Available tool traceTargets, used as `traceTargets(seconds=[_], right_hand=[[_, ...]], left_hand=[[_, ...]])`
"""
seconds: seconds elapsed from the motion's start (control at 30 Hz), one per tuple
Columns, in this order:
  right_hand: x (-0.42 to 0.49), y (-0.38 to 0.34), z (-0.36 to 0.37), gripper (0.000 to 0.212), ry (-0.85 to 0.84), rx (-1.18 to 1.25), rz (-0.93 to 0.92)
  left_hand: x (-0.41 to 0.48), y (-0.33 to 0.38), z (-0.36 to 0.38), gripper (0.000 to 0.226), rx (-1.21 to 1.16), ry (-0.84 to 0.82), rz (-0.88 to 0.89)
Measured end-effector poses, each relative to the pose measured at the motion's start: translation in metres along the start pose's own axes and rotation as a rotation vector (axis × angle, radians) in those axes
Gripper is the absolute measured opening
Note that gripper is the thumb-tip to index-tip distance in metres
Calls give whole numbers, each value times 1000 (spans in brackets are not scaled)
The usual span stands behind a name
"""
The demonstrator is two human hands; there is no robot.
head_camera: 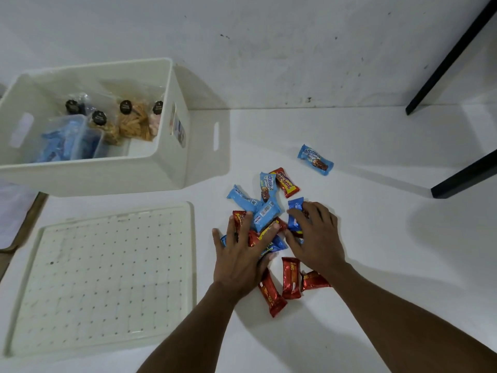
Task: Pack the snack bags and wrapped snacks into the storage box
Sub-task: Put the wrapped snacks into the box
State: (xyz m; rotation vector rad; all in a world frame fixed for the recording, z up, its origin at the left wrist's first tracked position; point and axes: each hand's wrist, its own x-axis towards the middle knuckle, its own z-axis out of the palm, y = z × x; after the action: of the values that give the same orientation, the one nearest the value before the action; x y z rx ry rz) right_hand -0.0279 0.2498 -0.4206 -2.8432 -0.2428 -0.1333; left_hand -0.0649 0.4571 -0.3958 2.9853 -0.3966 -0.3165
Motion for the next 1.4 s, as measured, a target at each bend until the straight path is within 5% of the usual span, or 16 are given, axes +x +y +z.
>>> traceTargets(seconds=[0.33, 0.6, 0.93, 1.23, 1.4], right_hand=[[0, 2, 3, 46, -11, -59, -19], [-5, 4, -8, 46, 27, -175, -113], [12, -9, -41, 42, -66, -108, -72], [58, -71, -132, 27, 47, -48, -226], [100, -131, -167, 41, -40, 115, -145]], left_hand=[[3, 3, -9, 76, 106, -62, 43], [4, -1, -14, 66, 23, -90, 82], [5, -13, -47, 46, -256, 7, -46], [-28, -27, -123, 35, -415, 177, -24], [-41, -61, -178, 30, -415, 303, -2]])
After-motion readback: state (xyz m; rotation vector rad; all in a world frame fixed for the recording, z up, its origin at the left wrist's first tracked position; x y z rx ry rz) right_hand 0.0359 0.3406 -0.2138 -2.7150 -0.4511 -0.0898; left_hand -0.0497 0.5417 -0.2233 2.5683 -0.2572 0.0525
